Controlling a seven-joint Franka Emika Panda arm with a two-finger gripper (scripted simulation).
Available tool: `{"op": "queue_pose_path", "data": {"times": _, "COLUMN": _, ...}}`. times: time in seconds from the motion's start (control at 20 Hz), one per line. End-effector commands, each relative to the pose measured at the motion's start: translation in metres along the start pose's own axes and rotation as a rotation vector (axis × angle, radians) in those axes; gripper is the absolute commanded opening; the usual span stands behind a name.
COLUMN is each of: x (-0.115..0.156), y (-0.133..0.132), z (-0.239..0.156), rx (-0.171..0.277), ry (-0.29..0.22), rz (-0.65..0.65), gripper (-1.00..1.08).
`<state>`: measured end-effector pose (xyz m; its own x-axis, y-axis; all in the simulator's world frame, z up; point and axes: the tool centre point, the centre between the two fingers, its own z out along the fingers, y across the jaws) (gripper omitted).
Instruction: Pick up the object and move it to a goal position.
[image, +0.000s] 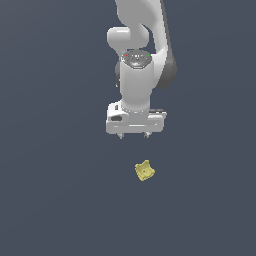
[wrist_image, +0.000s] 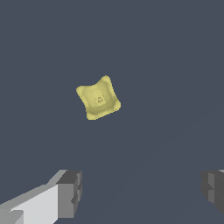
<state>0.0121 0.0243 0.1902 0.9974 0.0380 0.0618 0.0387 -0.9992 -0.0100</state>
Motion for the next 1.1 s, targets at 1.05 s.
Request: {"op": "queue_pose_path", "data": {"times": 1.05, "x": 0.013, "y": -0.004, "z": 0.019, "rx": -0.026, "ry": -0.022, "rz": -0.072, "gripper": 1.0}}
